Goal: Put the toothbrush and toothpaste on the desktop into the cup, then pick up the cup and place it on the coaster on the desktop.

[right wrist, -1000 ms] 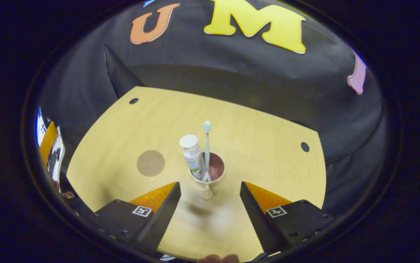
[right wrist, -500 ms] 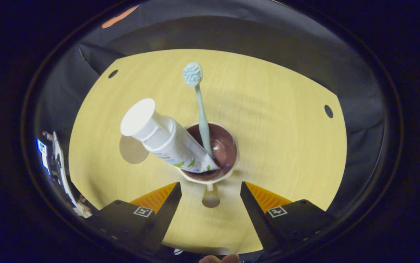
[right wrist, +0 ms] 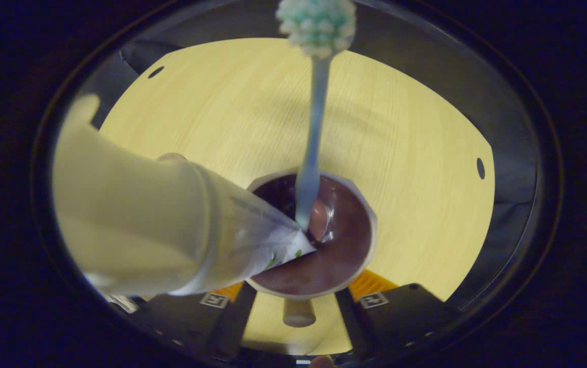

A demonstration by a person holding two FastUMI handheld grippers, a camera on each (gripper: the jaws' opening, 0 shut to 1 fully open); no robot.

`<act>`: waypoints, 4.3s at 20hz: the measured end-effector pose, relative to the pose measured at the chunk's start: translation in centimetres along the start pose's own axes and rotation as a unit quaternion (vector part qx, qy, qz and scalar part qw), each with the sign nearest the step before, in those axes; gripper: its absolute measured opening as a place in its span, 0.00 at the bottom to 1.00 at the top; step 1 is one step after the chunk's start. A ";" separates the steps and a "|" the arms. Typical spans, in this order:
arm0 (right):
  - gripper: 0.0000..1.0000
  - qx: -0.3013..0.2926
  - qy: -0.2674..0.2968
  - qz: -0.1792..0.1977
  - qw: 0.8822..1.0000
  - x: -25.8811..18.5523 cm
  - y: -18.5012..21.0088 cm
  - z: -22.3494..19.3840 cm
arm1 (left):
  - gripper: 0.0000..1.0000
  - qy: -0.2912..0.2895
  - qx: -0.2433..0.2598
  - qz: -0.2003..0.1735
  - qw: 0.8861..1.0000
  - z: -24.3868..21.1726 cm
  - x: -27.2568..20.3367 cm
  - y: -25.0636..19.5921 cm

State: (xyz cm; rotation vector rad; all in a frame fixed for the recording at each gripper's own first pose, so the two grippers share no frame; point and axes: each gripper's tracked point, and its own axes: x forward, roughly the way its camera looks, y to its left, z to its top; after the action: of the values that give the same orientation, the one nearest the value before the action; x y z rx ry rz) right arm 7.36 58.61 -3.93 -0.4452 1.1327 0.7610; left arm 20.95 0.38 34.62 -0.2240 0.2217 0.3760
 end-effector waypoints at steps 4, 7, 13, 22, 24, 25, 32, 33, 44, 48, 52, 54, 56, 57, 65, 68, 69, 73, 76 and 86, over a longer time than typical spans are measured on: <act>0.27 0.021 0.003 0.015 1.000 -0.3 0.2 0.1 | 1.00 0.009 0.001 0.003 1.000 -0.3 0.2 0.4; 0.27 0.016 -0.002 0.013 1.000 -0.5 0.1 0.1 | 1.00 0.016 -0.002 -0.002 1.000 -0.6 0.4 -0.2; 0.27 0.018 -0.019 0.010 1.000 -0.2 0.1 0.8 | 1.00 0.025 -0.008 -0.015 1.000 -1.1 0.2 -1.3; 0.29 0.008 -0.010 0.014 1.000 -1.1 0.0 0.6 | 1.00 0.038 -0.023 -0.009 0.999 -1.9 0.0 -0.7; 0.32 0.015 -0.018 0.016 1.000 -1.4 0.2 0.9 | 1.00 0.038 -0.024 -0.010 0.999 -1.8 -0.1 -0.9; 0.33 0.016 -0.020 0.017 1.000 -1.5 0.1 0.9 | 1.00 0.038 -0.024 -0.010 0.999 -1.8 -0.1 -1.0; 0.60 0.084 -0.042 0.050 0.994 -1.5 0.3 2.0 | 1.00 0.038 -0.025 -0.010 0.999 -2.0 -0.6 -0.6; 0.81 0.079 -0.041 0.047 0.995 -1.4 0.2 1.8 | 1.00 0.041 -0.028 -0.009 0.999 -2.2 -0.6 -0.6; 0.26 0.048 -0.021 0.031 0.998 -1.6 0.1 1.1 | 1.00 0.045 -0.033 -0.009 0.998 -2.8 -0.3 -0.5; 0.27 0.080 -0.026 0.029 0.996 -1.4 -0.2 1.4 | 1.00 0.043 -0.033 -0.008 0.998 -2.7 -0.3 -0.4; 0.43 0.079 -0.018 0.020 0.997 -1.0 -0.1 1.3 | 1.00 0.046 -0.032 -0.005 0.998 -3.0 -0.4 -0.2; 0.42 0.087 -0.016 0.019 0.996 -0.7 -0.1 1.6 | 1.00 0.048 -0.032 -0.005 0.998 -3.1 -0.4 -0.3; 0.45 0.086 -0.008 0.017 0.996 -0.5 -0.1 1.5 | 1.00 0.051 -0.031 -0.005 0.998 -3.3 -0.4 -0.3; 0.39 0.087 -0.006 0.019 0.996 -0.4 0.0 1.5 | 1.00 0.053 -0.030 -0.005 0.998 -3.4 -0.4 -0.2; 0.26 0.075 -0.017 0.031 0.997 -1.3 0.7 1.9 | 1.00 0.055 -0.032 -0.011 0.998 -3.5 -0.3 -0.7; 0.26 0.066 -0.026 0.032 0.997 -2.0 0.7 1.7 | 1.00 0.054 -0.034 -0.014 0.998 -3.6 -0.2 -0.8; 0.26 0.063 -0.028 0.032 0.997 -2.2 0.6 1.7 | 1.00 0.055 -0.035 -0.014 0.998 -3.7 -0.2 -0.9; 0.25 0.083 -0.034 0.036 0.995 -1.8 0.6 1.8 | 1.00 0.058 -0.039 -0.018 0.997 -3.9 -0.2 -1.2; 0.37 0.095 -0.036 0.036 0.994 -1.6 0.6 2.0 | 1.00 0.058 -0.031 -0.021 0.998 -4.0 -0.3 -1.3; 0.28 0.122 -0.018 0.032 0.992 -1.1 1.3 2.8 | 1.00 0.075 -0.039 -0.011 0.996 -5.1 -0.4 -0.3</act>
State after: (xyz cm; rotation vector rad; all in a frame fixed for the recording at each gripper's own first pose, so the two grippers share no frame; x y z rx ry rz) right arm 7.92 61.02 -1.74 -0.1902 1.1931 0.6720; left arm 19.86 -1.36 29.87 -0.3313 0.3516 0.3464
